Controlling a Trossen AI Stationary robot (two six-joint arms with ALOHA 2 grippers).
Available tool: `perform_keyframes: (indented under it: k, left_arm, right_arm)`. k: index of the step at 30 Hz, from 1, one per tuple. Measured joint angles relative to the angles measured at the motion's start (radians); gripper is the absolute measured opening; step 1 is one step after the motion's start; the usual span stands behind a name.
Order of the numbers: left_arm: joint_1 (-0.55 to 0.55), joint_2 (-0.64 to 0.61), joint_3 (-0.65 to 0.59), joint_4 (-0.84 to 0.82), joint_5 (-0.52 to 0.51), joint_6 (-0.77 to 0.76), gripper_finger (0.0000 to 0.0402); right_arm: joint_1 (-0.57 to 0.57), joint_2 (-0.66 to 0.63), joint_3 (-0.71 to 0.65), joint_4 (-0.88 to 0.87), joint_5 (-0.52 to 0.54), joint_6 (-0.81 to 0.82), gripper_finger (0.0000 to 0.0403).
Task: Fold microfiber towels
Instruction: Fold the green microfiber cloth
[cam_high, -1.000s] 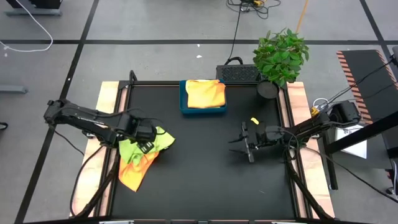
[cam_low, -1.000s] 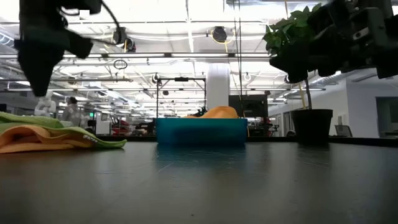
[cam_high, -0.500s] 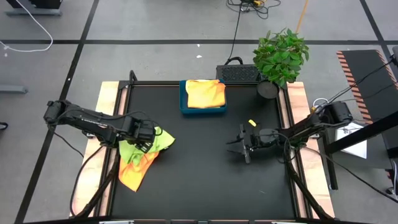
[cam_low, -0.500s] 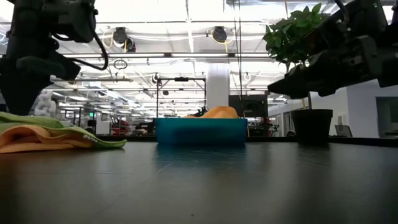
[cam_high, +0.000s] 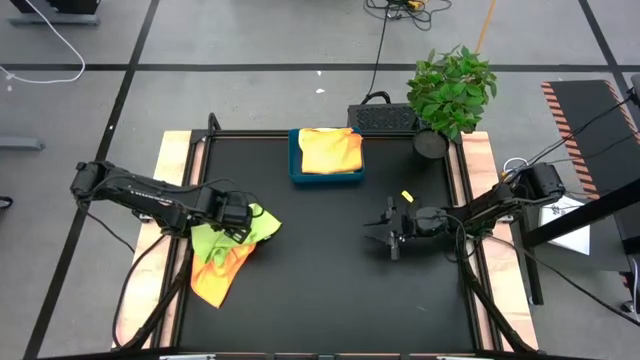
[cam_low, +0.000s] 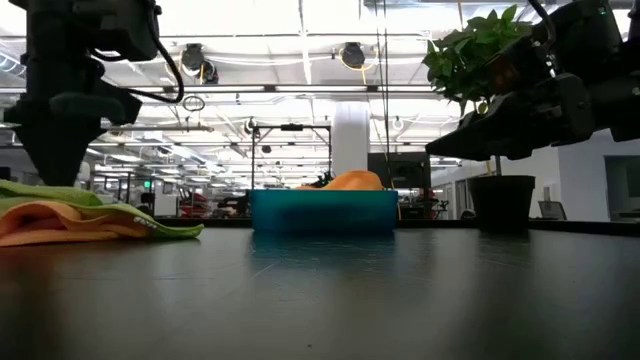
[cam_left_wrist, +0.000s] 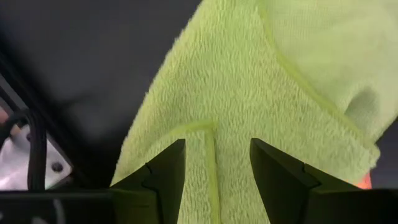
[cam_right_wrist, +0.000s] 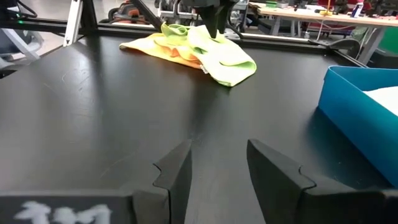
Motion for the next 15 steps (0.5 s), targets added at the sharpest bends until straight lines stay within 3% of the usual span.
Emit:
perform_keyframes:
  k: [15]
  left_arm:
    - [0.000,0.005,-0.075,0.038,-0.004,-0.039,0.0182]
  right_arm:
    - [0.000,0.000,0.000,0.020,0.000,0.002,0.0144]
